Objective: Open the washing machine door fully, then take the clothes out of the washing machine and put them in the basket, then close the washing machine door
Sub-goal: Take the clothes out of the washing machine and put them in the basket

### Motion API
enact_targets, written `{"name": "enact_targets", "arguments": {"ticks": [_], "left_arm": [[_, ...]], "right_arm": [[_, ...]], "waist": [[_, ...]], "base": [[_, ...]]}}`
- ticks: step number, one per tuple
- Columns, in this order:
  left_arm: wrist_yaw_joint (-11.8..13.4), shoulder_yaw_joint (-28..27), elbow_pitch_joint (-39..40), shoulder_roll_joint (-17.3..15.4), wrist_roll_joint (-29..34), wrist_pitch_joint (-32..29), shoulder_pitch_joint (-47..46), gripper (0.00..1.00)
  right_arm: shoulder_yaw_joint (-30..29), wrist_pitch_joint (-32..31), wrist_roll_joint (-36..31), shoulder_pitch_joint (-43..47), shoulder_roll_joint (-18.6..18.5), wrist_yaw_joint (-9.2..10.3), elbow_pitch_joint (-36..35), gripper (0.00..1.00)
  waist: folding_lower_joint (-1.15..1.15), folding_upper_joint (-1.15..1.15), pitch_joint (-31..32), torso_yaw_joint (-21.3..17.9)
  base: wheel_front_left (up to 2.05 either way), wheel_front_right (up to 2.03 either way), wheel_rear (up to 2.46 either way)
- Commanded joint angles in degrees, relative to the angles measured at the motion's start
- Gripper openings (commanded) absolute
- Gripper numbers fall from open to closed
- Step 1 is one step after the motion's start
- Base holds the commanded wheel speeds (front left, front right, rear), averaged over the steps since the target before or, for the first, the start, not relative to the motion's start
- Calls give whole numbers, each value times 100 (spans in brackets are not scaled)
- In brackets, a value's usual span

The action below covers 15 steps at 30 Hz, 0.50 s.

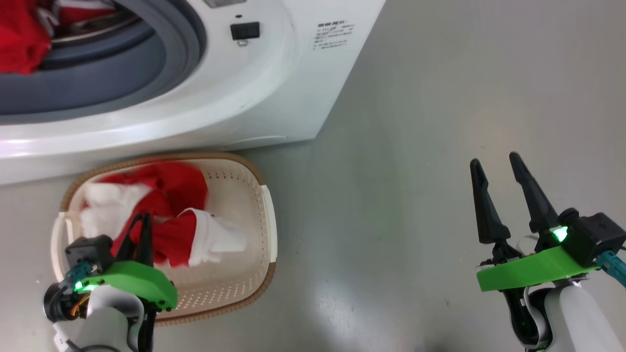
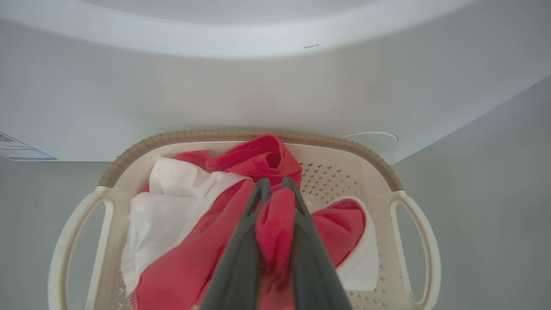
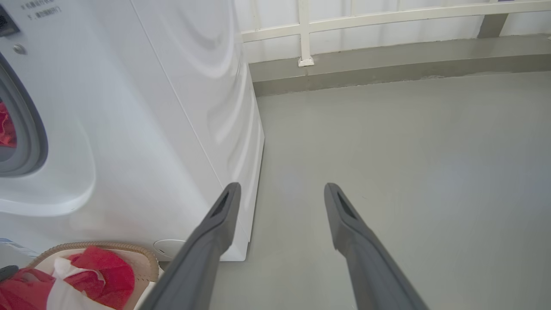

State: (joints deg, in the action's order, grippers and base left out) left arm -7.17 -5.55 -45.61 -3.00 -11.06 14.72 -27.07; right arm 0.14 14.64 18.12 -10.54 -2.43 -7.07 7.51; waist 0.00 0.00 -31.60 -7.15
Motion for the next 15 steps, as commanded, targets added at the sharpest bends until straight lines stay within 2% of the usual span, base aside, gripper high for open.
{"name": "enact_targets", "arguments": {"ticks": [1, 15], "left_arm": [[-32, -110, 5, -176, 22, 28, -18, 0], [-32, -120, -671, -285, -13, 28, -658, 0]], "right_arm": [[96, 36, 89, -28, -44, -42, -148, 100], [128, 36, 87, -248, -44, -42, -254, 100]], "waist": [[0, 0, -154, -40], [0, 0, -796, -77]], "base": [[0, 0, 0], [0, 0, 0]]}}
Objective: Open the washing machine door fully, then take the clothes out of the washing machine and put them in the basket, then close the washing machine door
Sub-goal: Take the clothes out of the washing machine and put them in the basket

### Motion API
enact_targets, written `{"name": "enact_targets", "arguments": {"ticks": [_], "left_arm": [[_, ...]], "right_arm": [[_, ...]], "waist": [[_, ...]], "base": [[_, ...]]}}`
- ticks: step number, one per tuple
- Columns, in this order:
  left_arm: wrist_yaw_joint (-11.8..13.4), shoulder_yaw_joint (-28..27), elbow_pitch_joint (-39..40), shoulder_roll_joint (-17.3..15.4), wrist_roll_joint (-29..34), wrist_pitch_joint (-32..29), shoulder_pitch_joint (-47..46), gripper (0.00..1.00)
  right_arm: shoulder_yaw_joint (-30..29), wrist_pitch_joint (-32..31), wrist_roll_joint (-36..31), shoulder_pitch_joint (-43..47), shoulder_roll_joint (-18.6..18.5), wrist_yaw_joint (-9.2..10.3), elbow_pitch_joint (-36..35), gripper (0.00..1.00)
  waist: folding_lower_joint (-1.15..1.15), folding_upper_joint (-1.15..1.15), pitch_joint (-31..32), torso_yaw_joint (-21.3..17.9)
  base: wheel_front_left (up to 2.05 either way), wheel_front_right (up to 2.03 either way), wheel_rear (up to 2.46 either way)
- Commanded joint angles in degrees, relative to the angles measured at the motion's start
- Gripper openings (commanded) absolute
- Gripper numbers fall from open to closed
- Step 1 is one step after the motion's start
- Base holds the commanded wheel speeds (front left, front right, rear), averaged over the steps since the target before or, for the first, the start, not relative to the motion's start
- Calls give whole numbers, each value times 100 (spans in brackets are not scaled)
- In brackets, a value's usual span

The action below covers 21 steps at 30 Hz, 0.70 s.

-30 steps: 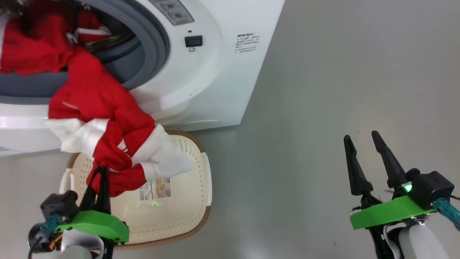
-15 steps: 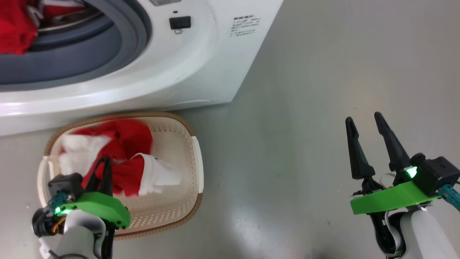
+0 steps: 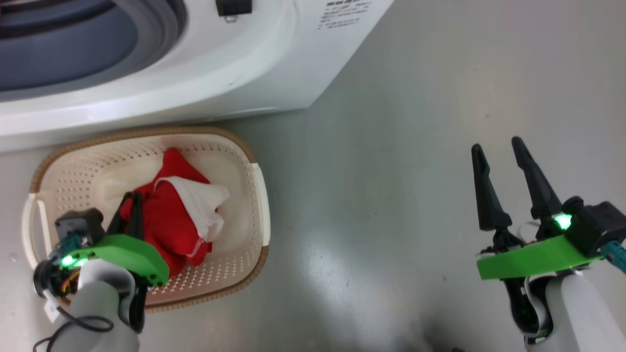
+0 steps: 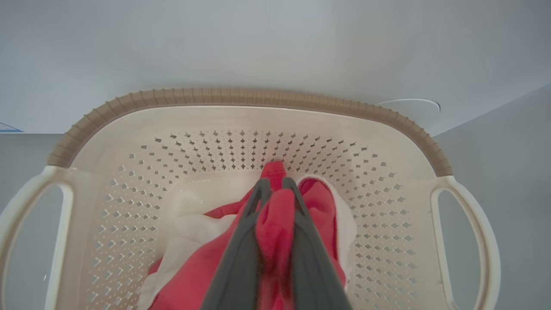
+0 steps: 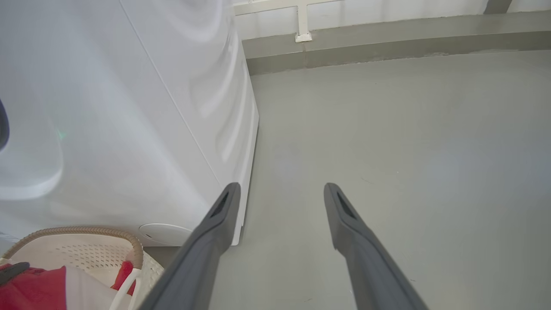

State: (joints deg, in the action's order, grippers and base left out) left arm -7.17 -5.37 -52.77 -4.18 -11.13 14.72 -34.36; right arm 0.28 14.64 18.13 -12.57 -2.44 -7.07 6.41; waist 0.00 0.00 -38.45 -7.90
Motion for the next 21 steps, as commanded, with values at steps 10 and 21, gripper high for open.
{"name": "enact_targets", "arguments": {"ticks": [10, 21], "left_arm": [[-32, -118, -176, -191, -21, 28, -214, 37], [-32, -95, -180, -171, -75, 28, -80, 100]], "right_arm": [[144, 36, 70, -132, -43, -42, -164, 100], [167, 36, 65, -60, -43, -42, -62, 100]], "waist": [[0, 0, -318, 27], [0, 0, 22, 54]], "base": [[0, 0, 0], [0, 0, 0]]}}
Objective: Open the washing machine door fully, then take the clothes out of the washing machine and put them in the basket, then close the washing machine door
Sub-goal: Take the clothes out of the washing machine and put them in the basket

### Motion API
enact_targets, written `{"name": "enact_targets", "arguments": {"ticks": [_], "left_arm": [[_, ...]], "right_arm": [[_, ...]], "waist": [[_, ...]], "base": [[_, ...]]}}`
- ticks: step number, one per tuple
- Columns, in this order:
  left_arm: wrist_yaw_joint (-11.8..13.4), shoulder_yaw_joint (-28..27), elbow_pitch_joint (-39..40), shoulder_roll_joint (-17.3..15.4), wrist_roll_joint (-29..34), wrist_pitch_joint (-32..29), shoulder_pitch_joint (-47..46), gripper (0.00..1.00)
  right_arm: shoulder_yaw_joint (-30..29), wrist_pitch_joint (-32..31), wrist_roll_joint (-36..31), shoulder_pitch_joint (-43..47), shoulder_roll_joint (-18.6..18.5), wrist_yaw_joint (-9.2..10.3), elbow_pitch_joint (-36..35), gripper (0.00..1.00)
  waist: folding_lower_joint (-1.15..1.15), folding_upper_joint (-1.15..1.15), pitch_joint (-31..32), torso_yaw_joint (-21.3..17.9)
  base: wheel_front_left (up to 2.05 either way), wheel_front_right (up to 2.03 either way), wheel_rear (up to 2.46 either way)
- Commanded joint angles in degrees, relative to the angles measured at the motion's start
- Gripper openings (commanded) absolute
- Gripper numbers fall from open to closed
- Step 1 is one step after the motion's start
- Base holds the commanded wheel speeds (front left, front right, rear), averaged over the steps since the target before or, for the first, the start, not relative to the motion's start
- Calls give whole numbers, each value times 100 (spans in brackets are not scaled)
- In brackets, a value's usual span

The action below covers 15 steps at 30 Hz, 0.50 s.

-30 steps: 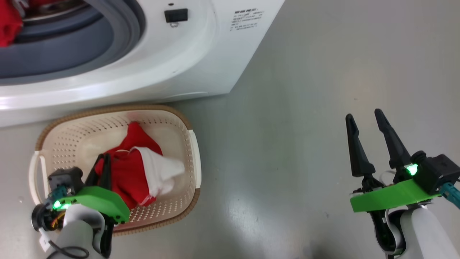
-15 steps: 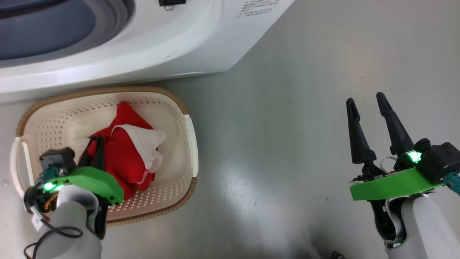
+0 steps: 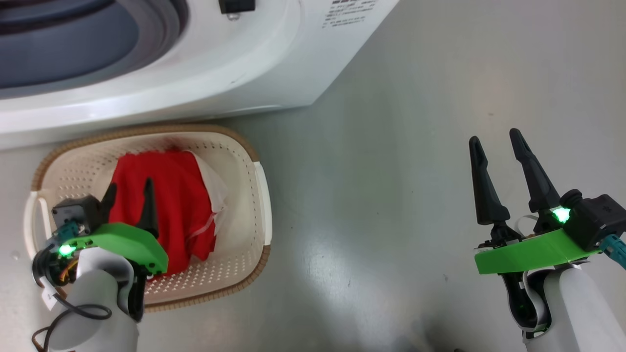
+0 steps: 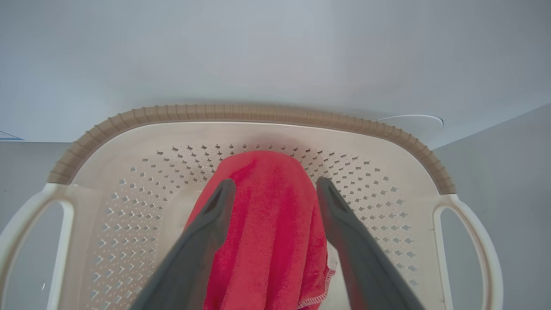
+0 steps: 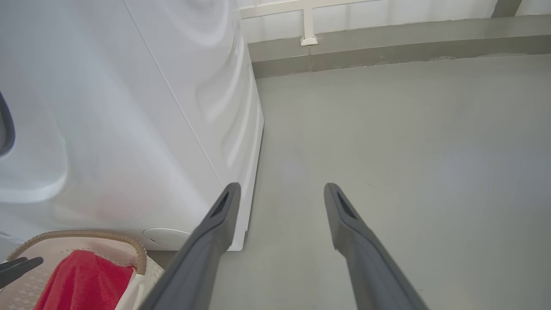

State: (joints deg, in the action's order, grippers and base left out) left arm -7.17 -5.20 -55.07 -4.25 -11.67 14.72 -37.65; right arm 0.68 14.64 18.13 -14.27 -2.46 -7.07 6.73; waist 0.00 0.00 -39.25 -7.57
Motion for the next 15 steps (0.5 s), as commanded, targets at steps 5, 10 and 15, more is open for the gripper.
{"name": "enact_targets", "arguments": {"ticks": [5, 10, 15], "left_arm": [[-32, -143, 132, -137, -66, 28, 429, 100], [-32, -152, 283, -115, -112, 28, 653, 100], [-32, -161, 620, -96, -189, 28, 929, 100]], "right_arm": [[121, 36, 51, 190, -42, -42, -22, 100], [152, 36, 28, 281, -42, -42, 60, 100], [137, 36, -24, 422, -42, -42, 136, 100]], "waist": [[0, 0, 436, 89], [0, 0, 785, 143], [0, 0, 1208, 240]], "base": [[0, 0, 0], [0, 0, 0], [0, 0, 0]]}}
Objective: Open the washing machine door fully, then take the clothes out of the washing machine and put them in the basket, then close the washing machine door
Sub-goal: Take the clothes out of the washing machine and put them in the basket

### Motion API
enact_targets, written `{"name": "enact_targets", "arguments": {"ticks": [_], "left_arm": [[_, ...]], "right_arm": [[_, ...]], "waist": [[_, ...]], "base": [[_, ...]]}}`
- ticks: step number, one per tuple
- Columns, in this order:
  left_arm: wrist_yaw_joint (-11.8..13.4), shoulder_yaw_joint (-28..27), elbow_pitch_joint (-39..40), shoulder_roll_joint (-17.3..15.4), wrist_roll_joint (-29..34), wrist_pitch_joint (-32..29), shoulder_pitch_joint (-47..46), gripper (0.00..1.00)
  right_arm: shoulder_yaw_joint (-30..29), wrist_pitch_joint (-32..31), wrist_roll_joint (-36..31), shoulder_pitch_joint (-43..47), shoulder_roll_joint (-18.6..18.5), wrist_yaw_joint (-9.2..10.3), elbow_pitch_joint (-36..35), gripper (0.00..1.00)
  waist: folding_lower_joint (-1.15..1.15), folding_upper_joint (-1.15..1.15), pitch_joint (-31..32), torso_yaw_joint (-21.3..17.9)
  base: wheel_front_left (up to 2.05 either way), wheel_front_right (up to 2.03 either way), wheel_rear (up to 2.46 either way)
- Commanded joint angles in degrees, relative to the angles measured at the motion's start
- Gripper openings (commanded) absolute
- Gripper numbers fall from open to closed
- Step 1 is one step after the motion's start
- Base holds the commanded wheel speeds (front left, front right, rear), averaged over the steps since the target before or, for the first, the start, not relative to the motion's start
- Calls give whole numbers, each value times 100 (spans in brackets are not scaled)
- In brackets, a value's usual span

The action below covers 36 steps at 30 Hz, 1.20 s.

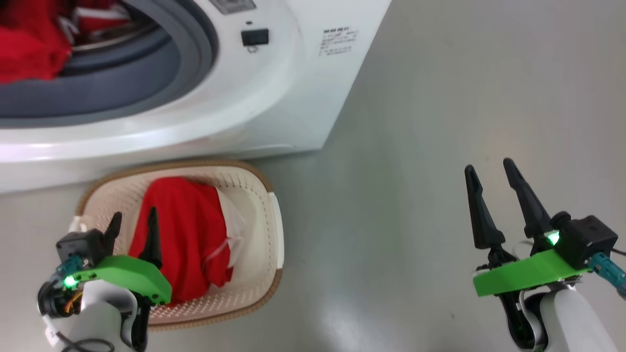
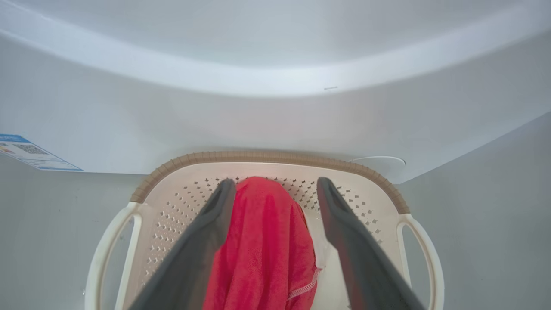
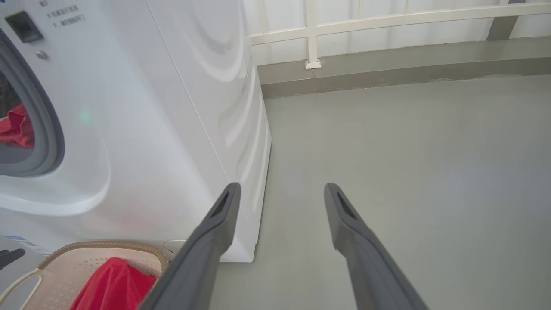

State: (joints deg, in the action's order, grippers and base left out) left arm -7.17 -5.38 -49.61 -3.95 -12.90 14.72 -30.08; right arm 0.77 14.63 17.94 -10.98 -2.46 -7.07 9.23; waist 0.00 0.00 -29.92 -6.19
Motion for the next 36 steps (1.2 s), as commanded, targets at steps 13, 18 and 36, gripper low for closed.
{"name": "enact_targets", "arguments": {"ticks": [13, 18, 36], "left_arm": [[-32, -98, 1214, -48, -75, 28, 878, 100], [-32, -90, 1655, -36, -36, 28, 1112, 100], [-32, -189, 3334, 7, 137, 28, 2188, 100]], "right_arm": [[15, 37, -106, 505, -42, -42, 29, 100], [-7, 37, -121, 655, -42, -42, 65, 100], [-124, 37, -112, 1218, -73, -42, 61, 100]], "waist": [[0, 0, 1167, 381], [0, 0, 1442, 436], [0, 0, 2087, 484]], "base": [[0, 0, 0], [0, 0, 0], [0, 0, 0]]}}
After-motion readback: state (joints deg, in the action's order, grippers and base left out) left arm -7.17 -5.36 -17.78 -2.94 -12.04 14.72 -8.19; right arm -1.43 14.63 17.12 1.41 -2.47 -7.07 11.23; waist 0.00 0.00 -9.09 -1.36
